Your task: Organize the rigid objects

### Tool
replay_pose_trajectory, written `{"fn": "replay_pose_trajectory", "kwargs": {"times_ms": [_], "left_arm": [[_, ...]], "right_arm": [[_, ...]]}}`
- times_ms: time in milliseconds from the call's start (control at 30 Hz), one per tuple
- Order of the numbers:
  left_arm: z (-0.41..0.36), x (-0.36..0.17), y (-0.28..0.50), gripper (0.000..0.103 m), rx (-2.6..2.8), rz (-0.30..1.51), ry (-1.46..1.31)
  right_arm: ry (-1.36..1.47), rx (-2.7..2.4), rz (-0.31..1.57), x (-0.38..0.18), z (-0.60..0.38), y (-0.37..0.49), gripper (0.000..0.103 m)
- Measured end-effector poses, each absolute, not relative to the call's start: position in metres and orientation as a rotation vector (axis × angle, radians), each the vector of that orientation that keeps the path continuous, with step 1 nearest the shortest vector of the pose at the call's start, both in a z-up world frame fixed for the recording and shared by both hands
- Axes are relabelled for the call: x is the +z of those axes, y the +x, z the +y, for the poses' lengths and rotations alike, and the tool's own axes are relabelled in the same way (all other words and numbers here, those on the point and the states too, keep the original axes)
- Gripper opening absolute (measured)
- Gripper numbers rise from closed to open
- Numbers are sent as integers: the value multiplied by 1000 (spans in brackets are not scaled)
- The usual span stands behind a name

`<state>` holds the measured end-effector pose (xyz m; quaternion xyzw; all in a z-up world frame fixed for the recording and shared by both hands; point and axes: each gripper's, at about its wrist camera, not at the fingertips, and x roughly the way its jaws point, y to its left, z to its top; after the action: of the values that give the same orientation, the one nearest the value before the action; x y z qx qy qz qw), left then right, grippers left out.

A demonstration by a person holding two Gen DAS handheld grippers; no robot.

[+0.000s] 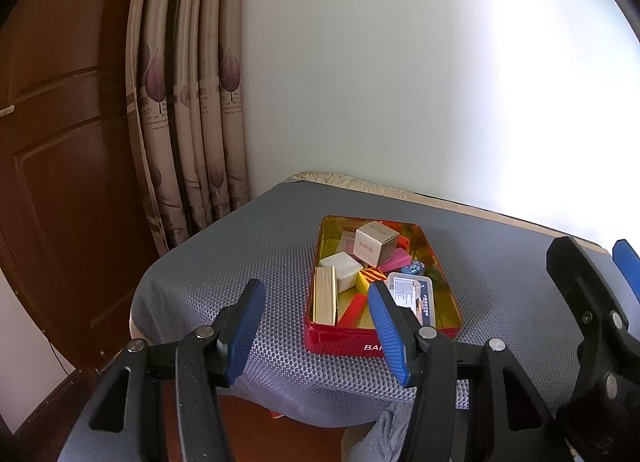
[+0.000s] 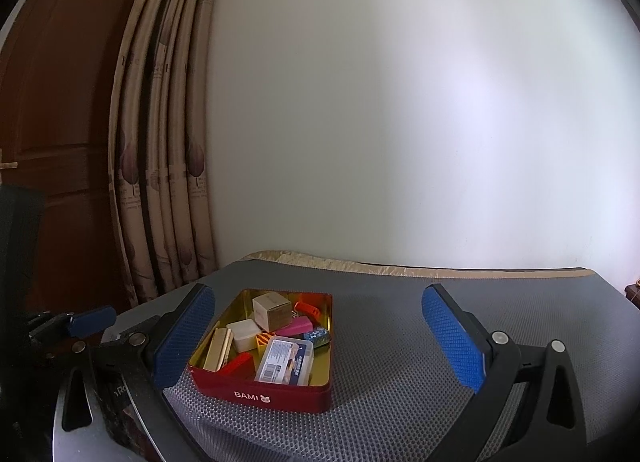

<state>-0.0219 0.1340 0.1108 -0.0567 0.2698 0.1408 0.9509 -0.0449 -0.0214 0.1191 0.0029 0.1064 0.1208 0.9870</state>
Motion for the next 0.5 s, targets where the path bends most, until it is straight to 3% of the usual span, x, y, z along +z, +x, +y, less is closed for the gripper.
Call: {"fn": "replay_pose_trajectory", "kwargs": {"times_ms": [500], "left_arm": [[136,109,-22,55,285,553,-115]], "right_arm": [[6,241,215,118,-20,-46,103]]}}
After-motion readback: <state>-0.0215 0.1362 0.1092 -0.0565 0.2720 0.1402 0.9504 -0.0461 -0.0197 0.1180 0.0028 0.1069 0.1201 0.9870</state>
